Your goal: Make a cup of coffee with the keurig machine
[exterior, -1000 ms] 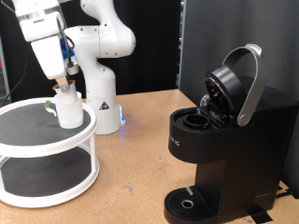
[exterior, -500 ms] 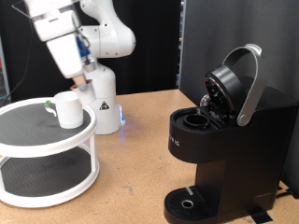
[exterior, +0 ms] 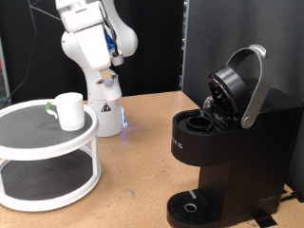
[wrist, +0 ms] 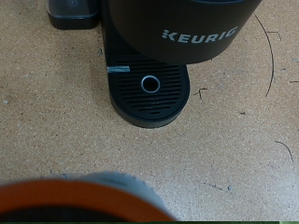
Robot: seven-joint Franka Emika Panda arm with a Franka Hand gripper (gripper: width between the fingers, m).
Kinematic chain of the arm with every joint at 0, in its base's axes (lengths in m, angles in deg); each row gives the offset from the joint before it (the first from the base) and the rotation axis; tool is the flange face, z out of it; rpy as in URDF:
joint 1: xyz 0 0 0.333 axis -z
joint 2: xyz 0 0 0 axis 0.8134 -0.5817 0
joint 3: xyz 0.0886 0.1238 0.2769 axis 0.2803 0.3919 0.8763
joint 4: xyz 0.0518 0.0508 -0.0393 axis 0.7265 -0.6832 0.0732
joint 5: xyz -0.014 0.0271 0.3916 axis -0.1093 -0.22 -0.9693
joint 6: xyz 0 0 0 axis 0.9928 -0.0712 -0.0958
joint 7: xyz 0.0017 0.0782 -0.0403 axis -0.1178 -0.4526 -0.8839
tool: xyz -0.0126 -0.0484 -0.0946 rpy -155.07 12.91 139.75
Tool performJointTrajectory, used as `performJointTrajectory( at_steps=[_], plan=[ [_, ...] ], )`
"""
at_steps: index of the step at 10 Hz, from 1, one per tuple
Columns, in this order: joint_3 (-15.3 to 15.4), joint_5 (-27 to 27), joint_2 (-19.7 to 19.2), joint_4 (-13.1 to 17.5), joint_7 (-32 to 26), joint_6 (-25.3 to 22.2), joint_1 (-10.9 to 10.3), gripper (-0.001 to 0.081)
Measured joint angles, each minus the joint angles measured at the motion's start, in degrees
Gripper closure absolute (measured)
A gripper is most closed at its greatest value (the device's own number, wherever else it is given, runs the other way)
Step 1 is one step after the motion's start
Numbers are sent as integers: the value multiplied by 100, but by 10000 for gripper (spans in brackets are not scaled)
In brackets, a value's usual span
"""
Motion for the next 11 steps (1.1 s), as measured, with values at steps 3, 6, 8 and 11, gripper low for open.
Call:
performJointTrajectory(
  at_steps=[3, 6, 8, 11],
  plan=[
    [47, -352, -34, 78, -102, 0, -118, 359],
    [204, -519, -270, 440, -18, -94, -334, 359],
    [281, -535, -568, 797, 35, -236, -445, 359],
    [416, -627, -1012, 1301, 107, -369, -555, 359]
  ],
)
